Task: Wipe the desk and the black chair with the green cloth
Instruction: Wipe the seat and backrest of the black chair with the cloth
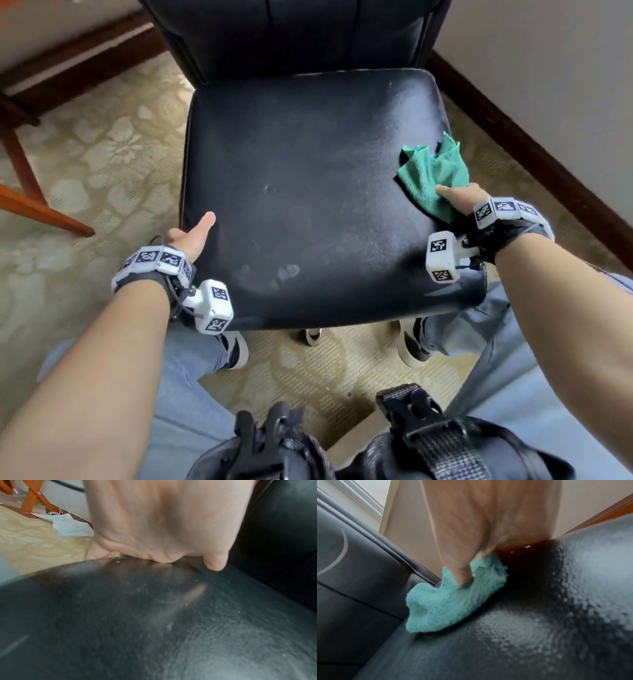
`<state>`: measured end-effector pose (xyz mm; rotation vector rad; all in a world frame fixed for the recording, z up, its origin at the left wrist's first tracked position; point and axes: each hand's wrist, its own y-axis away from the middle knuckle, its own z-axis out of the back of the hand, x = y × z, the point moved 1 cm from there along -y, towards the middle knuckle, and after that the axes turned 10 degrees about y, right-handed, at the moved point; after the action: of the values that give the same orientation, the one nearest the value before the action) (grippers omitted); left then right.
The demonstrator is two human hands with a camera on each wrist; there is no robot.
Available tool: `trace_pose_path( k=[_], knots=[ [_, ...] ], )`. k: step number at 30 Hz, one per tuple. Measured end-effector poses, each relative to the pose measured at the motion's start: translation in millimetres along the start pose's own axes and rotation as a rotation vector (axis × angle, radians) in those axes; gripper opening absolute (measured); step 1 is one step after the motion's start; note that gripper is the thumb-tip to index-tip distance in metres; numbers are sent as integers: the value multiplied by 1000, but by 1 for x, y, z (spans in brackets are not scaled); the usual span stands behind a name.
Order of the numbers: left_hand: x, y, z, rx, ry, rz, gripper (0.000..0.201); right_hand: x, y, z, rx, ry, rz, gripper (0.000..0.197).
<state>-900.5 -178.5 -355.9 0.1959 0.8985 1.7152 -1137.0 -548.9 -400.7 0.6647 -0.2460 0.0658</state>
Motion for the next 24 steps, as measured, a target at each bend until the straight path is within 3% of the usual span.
trace_pose_path(
  k=[12,16,18,19,20,22,24],
  knots=[
    [68,67,-30,106,-179,83,100,-87,42,-1,13,-37,-91,76],
    [83,61,-26,308,41,148,130,-107,54,4,83,-40,-85,63],
    [78,58,-11,409,191,194,122,-108,60,12,47,-28,-69,74],
    [69,63,-1,433,222,193,120,-106,66,19,-46,-27,-45,82],
    [57,65,8,450,242,160,116,-103,70,27,-167,-21,10,85],
    [31,67,28,357,284,-5,87,-89,79,35,-327,18,201,76],
    [4,72,43,347,336,-129,69,-74,88,31,-247,184,373,76]
  ],
)
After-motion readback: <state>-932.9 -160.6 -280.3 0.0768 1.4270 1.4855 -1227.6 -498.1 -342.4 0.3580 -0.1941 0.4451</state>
